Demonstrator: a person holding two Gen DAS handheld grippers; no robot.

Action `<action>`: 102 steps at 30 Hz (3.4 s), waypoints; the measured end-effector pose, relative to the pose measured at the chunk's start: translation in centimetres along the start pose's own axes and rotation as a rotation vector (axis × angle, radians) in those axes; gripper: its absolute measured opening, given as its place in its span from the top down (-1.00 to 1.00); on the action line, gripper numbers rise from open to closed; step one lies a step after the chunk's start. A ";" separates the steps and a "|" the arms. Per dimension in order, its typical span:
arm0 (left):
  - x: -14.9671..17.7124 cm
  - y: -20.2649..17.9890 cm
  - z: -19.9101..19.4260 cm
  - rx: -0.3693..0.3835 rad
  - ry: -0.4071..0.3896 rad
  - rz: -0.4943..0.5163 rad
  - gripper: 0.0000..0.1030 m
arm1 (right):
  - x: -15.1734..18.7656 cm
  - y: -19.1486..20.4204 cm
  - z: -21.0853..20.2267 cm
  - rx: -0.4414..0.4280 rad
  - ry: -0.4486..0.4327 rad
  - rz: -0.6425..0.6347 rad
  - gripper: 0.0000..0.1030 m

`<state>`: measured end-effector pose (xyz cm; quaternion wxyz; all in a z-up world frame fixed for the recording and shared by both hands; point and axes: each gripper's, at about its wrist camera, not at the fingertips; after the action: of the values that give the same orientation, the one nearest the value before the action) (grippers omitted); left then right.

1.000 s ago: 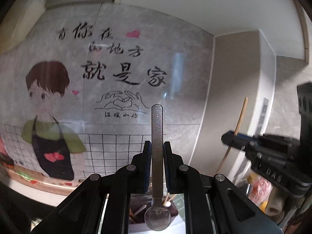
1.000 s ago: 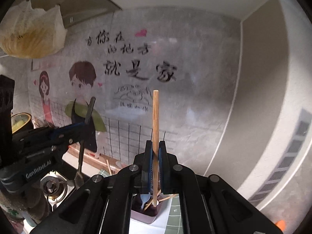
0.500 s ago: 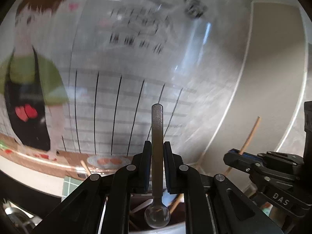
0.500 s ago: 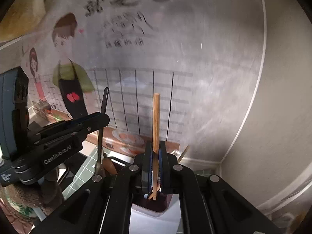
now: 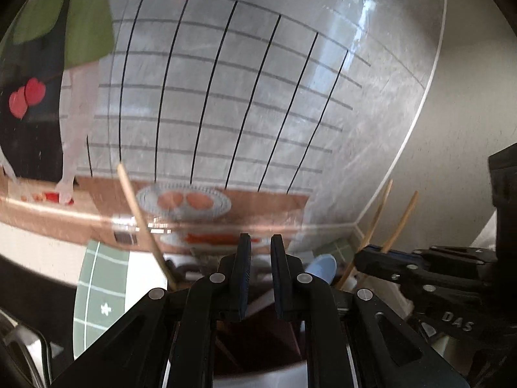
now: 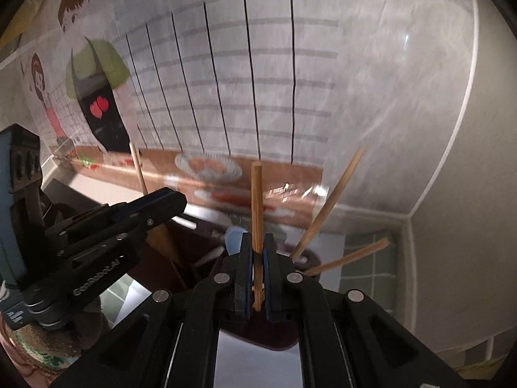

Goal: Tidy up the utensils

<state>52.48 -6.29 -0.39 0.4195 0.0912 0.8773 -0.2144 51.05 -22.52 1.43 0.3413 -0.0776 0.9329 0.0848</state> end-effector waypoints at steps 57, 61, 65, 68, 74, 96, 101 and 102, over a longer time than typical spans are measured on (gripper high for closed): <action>22.7 -10.5 -31.3 -0.428 -0.068 0.029 -1.00 | 28.1 8.4 -23.4 0.174 -0.256 0.084 -0.92; 22.7 -11.2 -31.7 -0.421 -0.076 0.034 -1.00 | 28.3 8.1 -24.1 0.173 -0.265 0.092 -0.92; 22.6 -11.7 -31.8 -0.416 -0.078 0.049 -1.00 | 28.2 7.8 -24.6 0.175 -0.272 0.102 -0.93; 22.7 -12.0 -31.9 -0.411 -0.079 0.060 -1.00 | 28.3 7.8 -24.9 0.178 -0.279 0.101 -0.94; 22.6 -12.2 -32.0 -0.408 -0.078 0.069 -1.00 | 28.5 7.7 -25.1 0.181 -0.277 0.107 -0.95; 22.8 -12.7 -32.0 -0.403 -0.076 0.076 -1.00 | 28.6 7.6 -25.6 0.173 -0.278 0.105 -0.96; 22.9 -12.7 -32.0 -0.402 -0.074 0.076 -1.00 | 28.6 7.5 -25.6 0.173 -0.279 0.103 -0.96; 22.9 -12.7 -32.0 -0.403 -0.073 0.075 -1.00 | 28.6 7.6 -25.6 0.173 -0.279 0.105 -0.96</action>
<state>11.40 -3.59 3.47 0.4684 0.0302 0.8827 -0.0218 11.98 -23.03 2.87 0.4679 0.0134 0.8831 0.0316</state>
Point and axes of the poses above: each gripper's, at about its wrist camera, not at the fingertips, and z roughly the way its jaws point, y to its left, x to its underside
